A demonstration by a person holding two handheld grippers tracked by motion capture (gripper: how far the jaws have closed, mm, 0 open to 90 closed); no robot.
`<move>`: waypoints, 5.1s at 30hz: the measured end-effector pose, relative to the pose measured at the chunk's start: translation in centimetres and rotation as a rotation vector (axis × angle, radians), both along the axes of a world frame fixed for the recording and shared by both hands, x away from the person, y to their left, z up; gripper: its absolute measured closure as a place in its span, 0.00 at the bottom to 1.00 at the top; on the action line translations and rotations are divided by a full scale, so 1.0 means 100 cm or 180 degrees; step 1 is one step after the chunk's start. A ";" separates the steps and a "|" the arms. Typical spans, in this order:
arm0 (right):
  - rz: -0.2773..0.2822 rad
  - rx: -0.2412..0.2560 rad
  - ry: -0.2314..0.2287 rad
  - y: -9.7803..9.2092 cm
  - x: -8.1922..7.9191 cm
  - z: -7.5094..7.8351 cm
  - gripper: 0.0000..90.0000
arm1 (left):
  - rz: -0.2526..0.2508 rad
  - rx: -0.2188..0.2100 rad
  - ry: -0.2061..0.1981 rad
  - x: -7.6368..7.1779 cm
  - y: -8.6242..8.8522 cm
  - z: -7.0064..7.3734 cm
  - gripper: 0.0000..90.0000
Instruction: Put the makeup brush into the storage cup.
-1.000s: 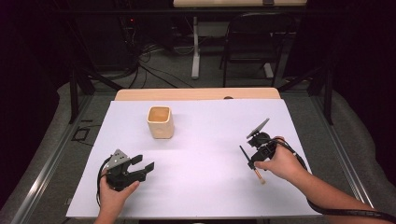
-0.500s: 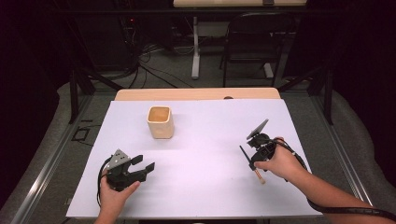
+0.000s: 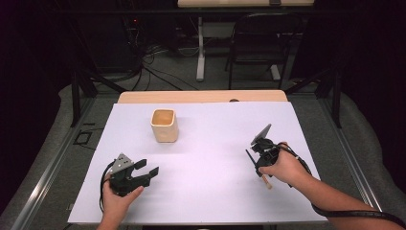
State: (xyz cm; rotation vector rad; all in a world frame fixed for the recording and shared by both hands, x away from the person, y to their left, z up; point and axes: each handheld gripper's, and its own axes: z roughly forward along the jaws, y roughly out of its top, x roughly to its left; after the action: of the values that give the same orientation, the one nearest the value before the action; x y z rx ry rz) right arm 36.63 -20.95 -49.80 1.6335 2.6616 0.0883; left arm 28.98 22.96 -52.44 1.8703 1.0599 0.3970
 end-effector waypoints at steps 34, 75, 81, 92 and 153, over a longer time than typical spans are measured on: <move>-0.0146 0.0037 0.0082 -0.008 -0.003 -0.022 0.87 | -0.0017 -0.0012 0.0010 0.000 -0.001 -0.001 0.43; -0.0146 0.0037 0.0166 -0.007 -0.001 -0.025 0.93 | -0.0014 -0.0013 0.0008 0.000 -0.001 -0.001 0.43; -0.0019 -0.0035 0.0183 -0.004 -0.001 -0.016 0.94 | -0.0022 0.0007 -0.0003 0.001 -0.001 -0.001 0.43; 0.0319 -0.0098 0.0184 0.004 0.004 0.007 0.94 | 0.0004 0.0220 -0.0042 0.000 -0.006 -0.002 0.43; 0.1117 -0.0131 -0.0105 0.056 0.016 0.042 0.94 | -0.1177 0.1865 -0.0054 0.031 -0.077 0.048 0.50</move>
State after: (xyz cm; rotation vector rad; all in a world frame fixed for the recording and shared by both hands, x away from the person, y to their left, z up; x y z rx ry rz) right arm 38.23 -15.39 -45.57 1.1273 2.8708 0.0630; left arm 32.08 15.25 -47.65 2.5177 0.5924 0.5407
